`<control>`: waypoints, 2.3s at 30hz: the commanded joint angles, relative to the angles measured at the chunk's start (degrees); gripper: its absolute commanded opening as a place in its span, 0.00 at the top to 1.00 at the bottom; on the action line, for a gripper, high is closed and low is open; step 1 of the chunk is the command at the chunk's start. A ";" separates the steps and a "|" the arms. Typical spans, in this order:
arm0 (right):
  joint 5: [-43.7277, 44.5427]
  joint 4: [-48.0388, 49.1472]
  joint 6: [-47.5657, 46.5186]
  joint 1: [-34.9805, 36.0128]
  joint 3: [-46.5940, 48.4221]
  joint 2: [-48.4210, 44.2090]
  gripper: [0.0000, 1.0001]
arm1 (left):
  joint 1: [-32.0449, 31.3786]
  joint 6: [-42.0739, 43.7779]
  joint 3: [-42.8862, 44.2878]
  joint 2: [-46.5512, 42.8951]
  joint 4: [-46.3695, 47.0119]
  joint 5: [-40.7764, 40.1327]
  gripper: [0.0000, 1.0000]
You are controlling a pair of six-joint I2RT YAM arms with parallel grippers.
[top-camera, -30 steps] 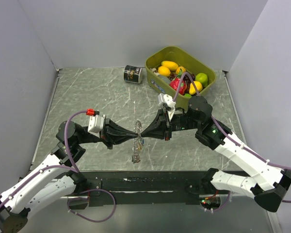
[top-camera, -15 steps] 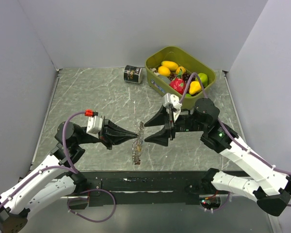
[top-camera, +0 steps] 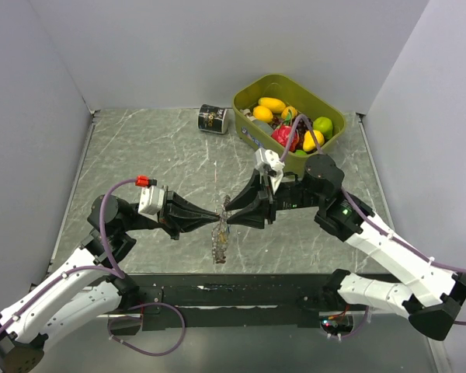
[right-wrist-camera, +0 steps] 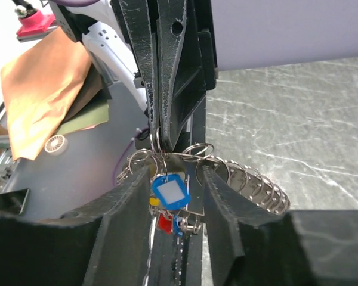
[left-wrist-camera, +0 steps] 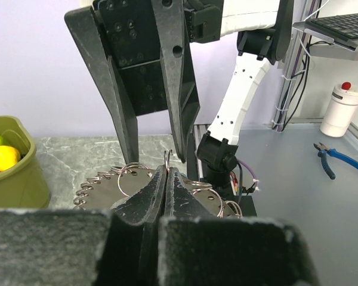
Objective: Put the keys on the keyring
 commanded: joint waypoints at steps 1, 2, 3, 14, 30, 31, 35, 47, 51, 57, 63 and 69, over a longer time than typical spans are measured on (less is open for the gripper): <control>-0.94 3.32 0.99 1.57 3.23 0.44 0.56 | -0.25 -0.18 2.66 -0.43 3.96 0.73 0.99; -0.76 3.49 1.07 1.74 3.24 0.62 0.57 | -0.25 -0.27 2.66 -0.35 3.96 0.73 0.99; -0.76 3.67 1.25 1.83 3.41 0.62 0.58 | -0.25 -0.36 2.66 -0.26 4.22 0.73 0.99; -1.02 5.43 2.74 3.06 2.89 0.36 0.72 | -0.25 -0.01 3.01 0.09 3.44 0.11 0.99; 5.83 0.59 -0.33 3.50 1.92 -3.68 0.39 | -0.25 1.22 3.45 -0.70 1.77 -0.85 0.99; 5.92 0.68 -0.25 3.50 2.01 -4.03 0.38 | -0.25 1.05 3.36 -0.70 1.85 -0.76 0.99; 4.34 2.44 0.63 3.50 2.18 -4.39 0.39 | -0.25 0.87 3.27 -0.78 1.85 -0.59 0.99; -0.14 5.87 3.80 4.56 2.53 0.70 0.52 | -0.25 0.61 3.45 -0.61 1.85 -0.41 0.99; 0.30 5.87 3.71 4.91 2.80 1.32 0.62 | -0.25 0.52 3.53 -0.87 1.85 -0.32 0.99; 0.38 3.68 2.84 5.00 3.94 1.76 1.00 | -0.25 0.69 3.88 -0.61 1.77 -0.41 0.99; 2.66 -1.86 -0.94 4.91 6.22 1.59 1.00 | -0.25 4.89 6.95 -0.26 -6.91 -1.11 0.97; 5.13 -12.23 -7.45 4.91 10.09 1.67 1.00 | -0.25 13.07 15.55 2.55 -28.36 -3.04 0.58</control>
